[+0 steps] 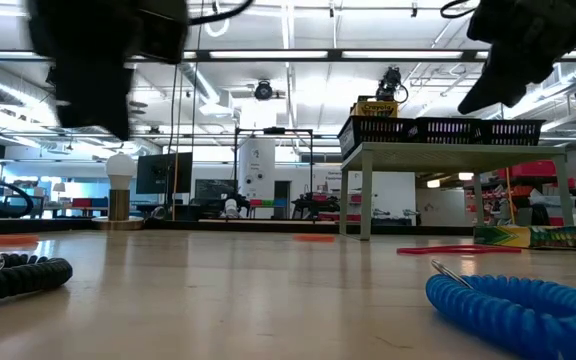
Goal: Pick & Place Office Desk Supplies
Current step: Put the black spring keychain into the right black basket on the shelf
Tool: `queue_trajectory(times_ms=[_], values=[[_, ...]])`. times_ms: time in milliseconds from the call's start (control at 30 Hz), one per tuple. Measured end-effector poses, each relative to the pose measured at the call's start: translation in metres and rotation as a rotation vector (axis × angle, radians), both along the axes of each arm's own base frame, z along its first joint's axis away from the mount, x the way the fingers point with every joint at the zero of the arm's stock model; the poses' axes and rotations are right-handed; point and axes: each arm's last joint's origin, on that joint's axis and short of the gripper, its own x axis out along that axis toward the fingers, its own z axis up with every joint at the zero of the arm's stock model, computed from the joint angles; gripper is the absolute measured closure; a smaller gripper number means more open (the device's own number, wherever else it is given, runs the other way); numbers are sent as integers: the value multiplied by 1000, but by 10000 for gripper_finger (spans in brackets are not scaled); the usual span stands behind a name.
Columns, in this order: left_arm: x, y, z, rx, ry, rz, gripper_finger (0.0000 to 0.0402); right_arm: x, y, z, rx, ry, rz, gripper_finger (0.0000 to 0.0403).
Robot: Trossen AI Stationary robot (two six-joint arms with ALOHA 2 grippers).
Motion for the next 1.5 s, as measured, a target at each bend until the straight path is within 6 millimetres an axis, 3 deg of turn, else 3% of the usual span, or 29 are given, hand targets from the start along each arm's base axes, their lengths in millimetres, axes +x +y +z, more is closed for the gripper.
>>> queue_trajectory(times_ms=[233,400,667,833,1500], values=[[10,-63,-27,-81,127,74,311,4,4,-5,19,-57,12,396],[24,-81,-47,37,267,90,285,5,5,-3,-23,-83,15,396],[42,-76,-55,87,310,179,277,5,5,-2,-21,-89,-1,396],[48,-71,-55,73,298,127,276,5,5,-2,-18,-90,-3,396],[55,-54,-57,104,336,41,277,5,5,-2,-17,-92,-1,396]])
